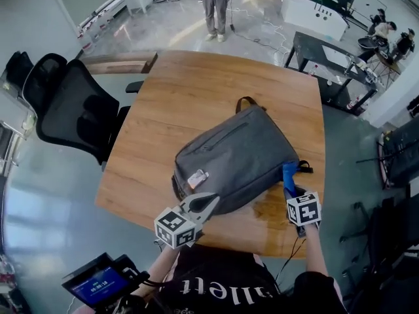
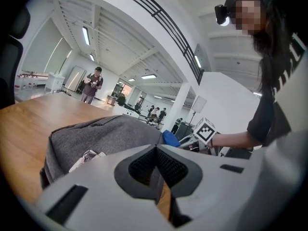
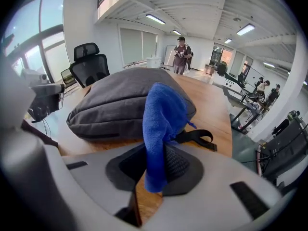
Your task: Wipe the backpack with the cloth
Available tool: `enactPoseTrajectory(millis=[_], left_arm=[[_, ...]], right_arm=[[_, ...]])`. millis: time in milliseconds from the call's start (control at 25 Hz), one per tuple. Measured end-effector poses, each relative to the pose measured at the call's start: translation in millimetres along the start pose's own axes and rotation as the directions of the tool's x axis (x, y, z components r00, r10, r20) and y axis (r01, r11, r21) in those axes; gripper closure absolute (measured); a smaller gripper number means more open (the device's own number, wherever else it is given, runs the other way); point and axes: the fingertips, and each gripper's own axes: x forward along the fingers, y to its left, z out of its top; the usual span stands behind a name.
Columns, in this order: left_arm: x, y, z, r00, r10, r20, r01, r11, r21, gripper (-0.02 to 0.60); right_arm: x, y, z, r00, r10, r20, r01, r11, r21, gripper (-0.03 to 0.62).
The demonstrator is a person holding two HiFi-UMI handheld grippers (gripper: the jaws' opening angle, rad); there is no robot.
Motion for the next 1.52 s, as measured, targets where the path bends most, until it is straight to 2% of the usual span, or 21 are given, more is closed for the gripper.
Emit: enactPoseTrajectory(millis=[280,480,760,880,1080,1240,1520], left_arm=[[-20,21,-7,0.997,0.072,-0.003,-0.072,0.997,-0.031,0.584],[-37,34,-19,0.992,0.129,-0.011,-0.129,0.989,-0.071,0.584],[-84,11,-51,0.961,0.274,-0.030,-0.276,0.955,-0.113,0.584],[-99,4,-54,0.951,0.308,-0.023,-0.308,0.944,-0.121,0.584],[-106,24,-48,0.959,0.284,0.009,-0.281,0.954,-0.107,0.584],[-119,26,-28,0.973,0.229,0.023,-0.227,0.971,-0.076,0.584],[-176,53,-29,0.995,0.096,0.018,-0.096,0.995,-0.014,0.584]], right_arm=[[31,65,12,0.995,0.097,0.033,-0.097,0.995,0.002,0.516],[43,110,16,0.980,0.190,0.056,-0.193,0.981,0.034,0.516],[38,134,-18,0.956,0.289,0.053,-0.292,0.955,0.057,0.516],[33,140,-28,0.948,0.315,0.050,-0.318,0.944,0.084,0.516],[31,159,-26,0.943,0.319,0.098,-0.332,0.928,0.168,0.516],[7,170,-23,0.950,0.275,0.147,-0.306,0.913,0.270,0.516],[-11,244,-27,0.964,0.199,0.178,-0.256,0.879,0.402,0.516]])
